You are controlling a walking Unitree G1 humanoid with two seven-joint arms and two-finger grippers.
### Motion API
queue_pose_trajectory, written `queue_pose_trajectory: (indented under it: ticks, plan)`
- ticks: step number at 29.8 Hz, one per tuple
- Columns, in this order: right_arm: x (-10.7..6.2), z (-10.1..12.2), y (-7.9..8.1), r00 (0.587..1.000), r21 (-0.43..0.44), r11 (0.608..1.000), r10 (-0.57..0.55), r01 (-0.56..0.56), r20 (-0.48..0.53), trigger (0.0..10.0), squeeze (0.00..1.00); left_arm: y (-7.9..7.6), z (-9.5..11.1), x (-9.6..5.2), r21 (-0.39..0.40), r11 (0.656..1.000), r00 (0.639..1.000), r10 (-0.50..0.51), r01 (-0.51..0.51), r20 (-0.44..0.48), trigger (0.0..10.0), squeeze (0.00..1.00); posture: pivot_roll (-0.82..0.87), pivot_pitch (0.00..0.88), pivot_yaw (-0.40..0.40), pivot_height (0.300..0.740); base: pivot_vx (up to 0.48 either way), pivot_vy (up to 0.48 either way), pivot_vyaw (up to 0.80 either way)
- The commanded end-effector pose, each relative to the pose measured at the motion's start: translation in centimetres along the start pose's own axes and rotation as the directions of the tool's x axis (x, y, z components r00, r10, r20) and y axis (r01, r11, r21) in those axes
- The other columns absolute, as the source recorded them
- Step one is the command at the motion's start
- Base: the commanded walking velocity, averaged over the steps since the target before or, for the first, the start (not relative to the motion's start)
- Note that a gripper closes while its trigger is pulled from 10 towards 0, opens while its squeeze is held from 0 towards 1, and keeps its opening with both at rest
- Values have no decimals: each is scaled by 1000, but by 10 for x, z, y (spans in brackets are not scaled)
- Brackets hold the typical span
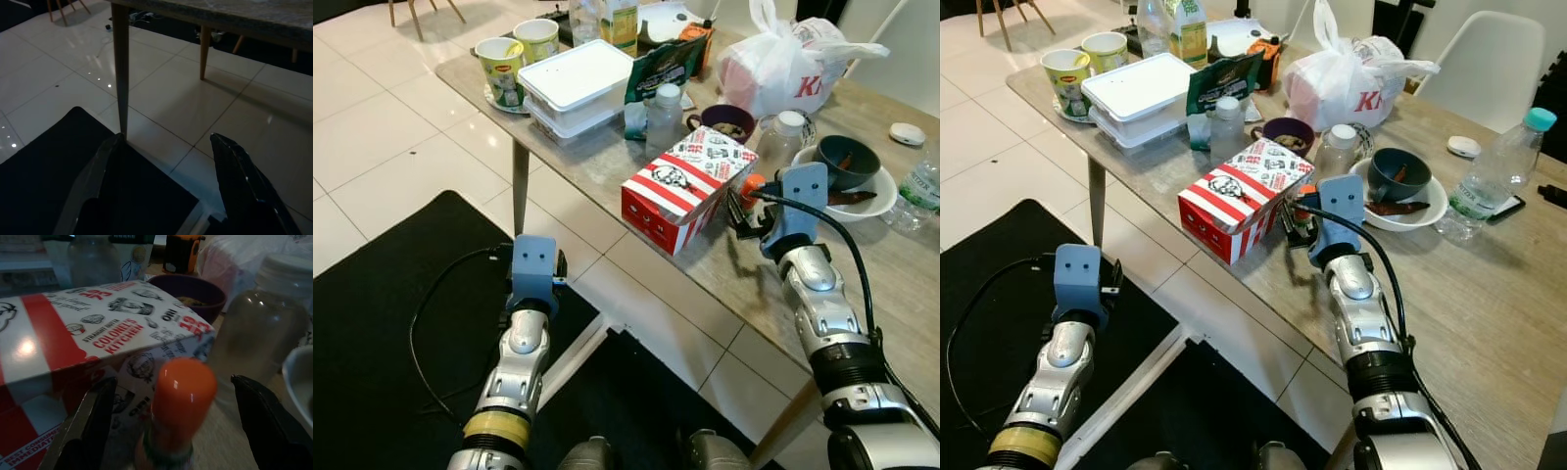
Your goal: Restocking fridge
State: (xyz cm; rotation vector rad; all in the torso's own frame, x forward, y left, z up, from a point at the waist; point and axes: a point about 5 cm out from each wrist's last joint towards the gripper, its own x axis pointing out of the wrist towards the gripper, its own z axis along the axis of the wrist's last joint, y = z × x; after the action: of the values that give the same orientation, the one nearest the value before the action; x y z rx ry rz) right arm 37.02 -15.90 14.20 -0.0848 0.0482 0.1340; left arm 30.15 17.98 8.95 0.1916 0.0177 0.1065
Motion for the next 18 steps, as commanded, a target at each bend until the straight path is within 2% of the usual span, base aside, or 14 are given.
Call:
queue_pose_trajectory:
  ticks: [1, 4, 5, 7, 8, 18]
  plan:
    - [4, 0, -5, 1000, 22, 1000, -12, 13, -12, 10000, 0, 6, -5, -8, 7, 1000, 999, 22, -22, -23, 10000, 0, 80, 182, -56, 740, 0, 0, 0]
    - [9, 2, -8, 1000, 14, 1000, -18, 19, -21, 10000, 0, 12, -6, -12, 12, 999, 999, 45, -45, -27, 10000, 0, 93, 186, -62, 740, 0, 0, 0]
    - [10, 2, -10, 999, 12, 1000, -25, 26, -25, 4627, 0, 15, -7, -13, 15, 998, 998, 54, -54, -30, 10000, 0, 101, 187, -66, 740, 0, 0, 0]
    - [10, 2, -11, 999, 11, 999, -30, 30, -27, 4627, 0, 16, -8, -14, 16, 998, 998, 60, -59, -31, 10000, 0, 102, 187, -67, 740, 0, 0, 0]
    - [10, 1, -11, 999, 12, 999, -32, 33, -27, 0, 0, 17, -8, -15, 18, 998, 997, 63, -63, -33, 10000, 0, 102, 187, -68, 740, 0, 0, 0]
    - [6, -5, -21, 997, 23, 997, -74, 75, -30, 0, 0, 12, -7, -11, 15, 999, 998, 51, -51, -40, 10000, 0, 72, 165, -57, 740, 0, 0, 0]
